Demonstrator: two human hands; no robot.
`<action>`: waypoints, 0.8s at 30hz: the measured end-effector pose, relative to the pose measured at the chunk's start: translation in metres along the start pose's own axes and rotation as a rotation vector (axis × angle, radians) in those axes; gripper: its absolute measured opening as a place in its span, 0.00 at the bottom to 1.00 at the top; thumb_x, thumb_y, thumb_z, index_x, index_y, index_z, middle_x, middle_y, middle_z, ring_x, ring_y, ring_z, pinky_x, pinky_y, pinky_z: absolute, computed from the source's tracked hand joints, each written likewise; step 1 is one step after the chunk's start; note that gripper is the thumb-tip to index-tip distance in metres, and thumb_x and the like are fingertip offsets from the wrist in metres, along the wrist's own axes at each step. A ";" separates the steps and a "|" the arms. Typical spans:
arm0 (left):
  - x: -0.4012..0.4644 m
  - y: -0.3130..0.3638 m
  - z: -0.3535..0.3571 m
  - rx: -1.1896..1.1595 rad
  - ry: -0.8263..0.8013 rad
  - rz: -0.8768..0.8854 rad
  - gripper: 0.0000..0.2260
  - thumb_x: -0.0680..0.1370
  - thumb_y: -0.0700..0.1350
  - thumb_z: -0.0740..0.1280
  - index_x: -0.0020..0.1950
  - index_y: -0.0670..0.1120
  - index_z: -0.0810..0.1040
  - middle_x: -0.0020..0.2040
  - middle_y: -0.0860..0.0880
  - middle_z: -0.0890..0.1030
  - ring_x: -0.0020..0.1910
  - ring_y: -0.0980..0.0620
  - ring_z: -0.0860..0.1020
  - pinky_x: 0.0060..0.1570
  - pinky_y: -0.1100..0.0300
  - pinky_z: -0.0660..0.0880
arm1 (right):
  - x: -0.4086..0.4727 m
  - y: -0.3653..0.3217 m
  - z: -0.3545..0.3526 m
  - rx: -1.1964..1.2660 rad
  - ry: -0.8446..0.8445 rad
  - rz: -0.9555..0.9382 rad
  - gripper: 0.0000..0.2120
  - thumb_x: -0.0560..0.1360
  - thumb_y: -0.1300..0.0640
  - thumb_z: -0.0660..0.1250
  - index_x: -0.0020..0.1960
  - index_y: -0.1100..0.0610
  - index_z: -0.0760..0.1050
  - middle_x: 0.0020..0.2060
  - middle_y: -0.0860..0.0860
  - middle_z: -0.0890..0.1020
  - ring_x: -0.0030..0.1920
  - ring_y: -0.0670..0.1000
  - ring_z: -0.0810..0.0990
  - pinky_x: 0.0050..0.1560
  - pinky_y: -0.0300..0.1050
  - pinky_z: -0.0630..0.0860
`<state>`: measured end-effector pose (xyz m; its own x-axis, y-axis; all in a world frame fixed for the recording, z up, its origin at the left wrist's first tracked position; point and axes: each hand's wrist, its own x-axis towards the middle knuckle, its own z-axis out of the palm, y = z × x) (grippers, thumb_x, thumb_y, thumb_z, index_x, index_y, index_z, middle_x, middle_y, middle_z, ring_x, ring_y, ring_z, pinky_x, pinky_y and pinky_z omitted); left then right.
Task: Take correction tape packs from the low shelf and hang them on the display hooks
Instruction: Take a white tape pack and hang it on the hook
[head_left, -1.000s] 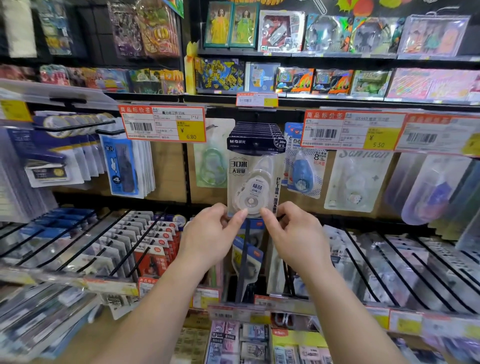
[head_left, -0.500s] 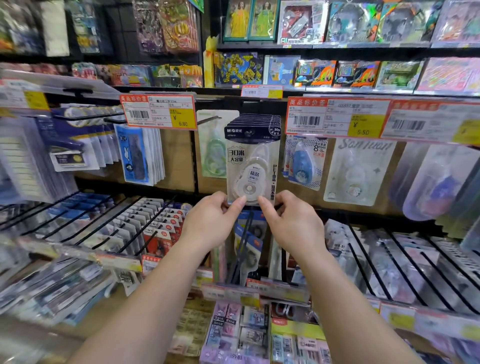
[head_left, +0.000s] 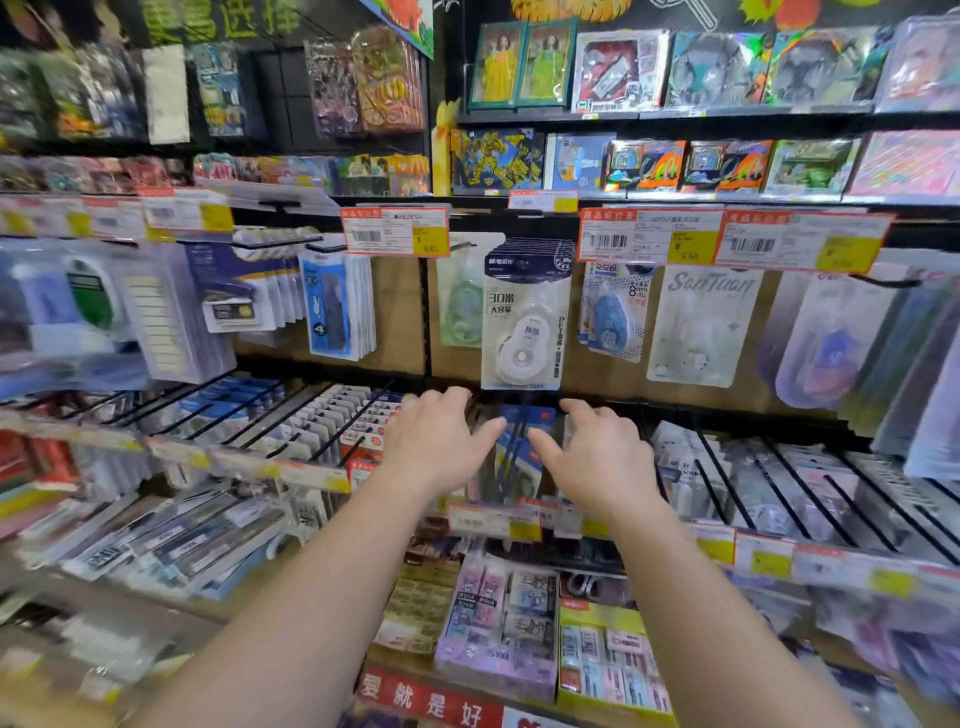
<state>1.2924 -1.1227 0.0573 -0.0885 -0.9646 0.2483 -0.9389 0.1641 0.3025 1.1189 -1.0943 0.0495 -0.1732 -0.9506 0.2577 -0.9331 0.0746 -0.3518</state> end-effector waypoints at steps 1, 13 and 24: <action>-0.010 -0.001 -0.003 0.003 -0.009 0.002 0.30 0.79 0.66 0.57 0.74 0.49 0.68 0.69 0.44 0.74 0.69 0.40 0.69 0.67 0.44 0.69 | -0.008 -0.003 0.000 -0.018 -0.014 0.002 0.32 0.77 0.33 0.57 0.76 0.48 0.62 0.67 0.54 0.73 0.67 0.59 0.70 0.61 0.55 0.72; -0.150 -0.008 -0.011 0.036 -0.115 -0.003 0.29 0.80 0.64 0.57 0.75 0.50 0.65 0.72 0.44 0.70 0.71 0.41 0.67 0.68 0.45 0.65 | -0.144 -0.014 -0.004 -0.063 -0.107 -0.018 0.32 0.77 0.33 0.57 0.77 0.47 0.61 0.72 0.52 0.70 0.71 0.59 0.66 0.68 0.56 0.68; -0.201 0.037 0.033 -0.036 -0.237 0.073 0.29 0.80 0.64 0.58 0.76 0.50 0.63 0.74 0.45 0.68 0.74 0.42 0.63 0.71 0.46 0.60 | -0.202 0.049 -0.011 -0.064 -0.124 0.111 0.31 0.77 0.33 0.58 0.76 0.46 0.62 0.70 0.52 0.71 0.70 0.58 0.68 0.66 0.56 0.69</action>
<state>1.2643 -0.9298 -0.0113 -0.2350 -0.9707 0.0492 -0.9151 0.2381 0.3254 1.1045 -0.8955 -0.0095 -0.2401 -0.9649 0.1065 -0.9292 0.1967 -0.3129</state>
